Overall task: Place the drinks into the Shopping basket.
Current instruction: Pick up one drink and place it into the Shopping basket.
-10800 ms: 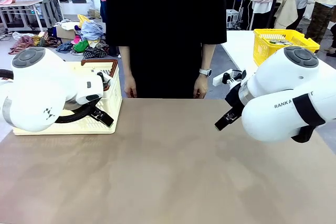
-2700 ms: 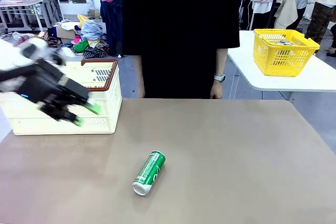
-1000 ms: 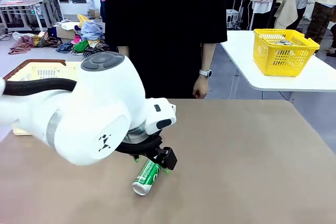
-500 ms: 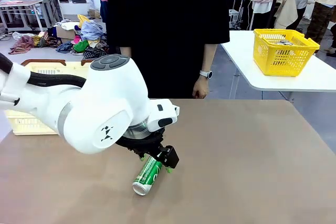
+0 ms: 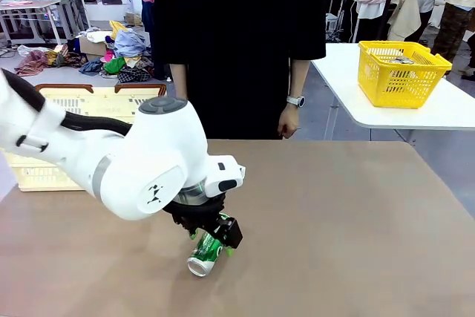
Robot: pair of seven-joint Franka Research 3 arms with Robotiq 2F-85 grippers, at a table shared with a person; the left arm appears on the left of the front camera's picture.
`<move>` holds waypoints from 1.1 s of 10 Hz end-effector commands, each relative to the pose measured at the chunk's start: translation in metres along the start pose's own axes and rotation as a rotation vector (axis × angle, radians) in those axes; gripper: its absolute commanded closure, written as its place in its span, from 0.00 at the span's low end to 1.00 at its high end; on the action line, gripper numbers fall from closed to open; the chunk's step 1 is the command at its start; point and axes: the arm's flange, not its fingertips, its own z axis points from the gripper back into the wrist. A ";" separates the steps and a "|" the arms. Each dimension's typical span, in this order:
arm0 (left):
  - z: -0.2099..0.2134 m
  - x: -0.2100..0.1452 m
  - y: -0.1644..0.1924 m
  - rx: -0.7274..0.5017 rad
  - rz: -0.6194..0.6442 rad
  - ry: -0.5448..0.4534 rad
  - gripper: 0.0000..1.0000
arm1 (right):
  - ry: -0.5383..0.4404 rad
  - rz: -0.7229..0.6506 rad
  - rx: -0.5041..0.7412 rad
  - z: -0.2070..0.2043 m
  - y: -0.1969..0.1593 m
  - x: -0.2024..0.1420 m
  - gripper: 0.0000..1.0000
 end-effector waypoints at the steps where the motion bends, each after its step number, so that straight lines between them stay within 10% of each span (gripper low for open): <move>1: -0.015 0.014 -0.004 0.022 0.004 0.030 0.00 | -0.017 0.023 0.014 0.003 0.002 -0.004 0.00; 6: -0.024 0.026 -0.005 0.027 0.001 0.080 0.00 | -0.017 0.023 0.014 0.003 0.002 -0.004 0.00; 8: -0.025 0.031 -0.006 0.067 -0.006 0.098 1.00 | -0.017 0.023 0.014 0.003 0.002 -0.004 0.00; 11: -0.027 0.034 -0.009 0.097 -0.012 0.107 1.00 | -0.017 0.023 0.014 0.003 0.002 -0.004 0.00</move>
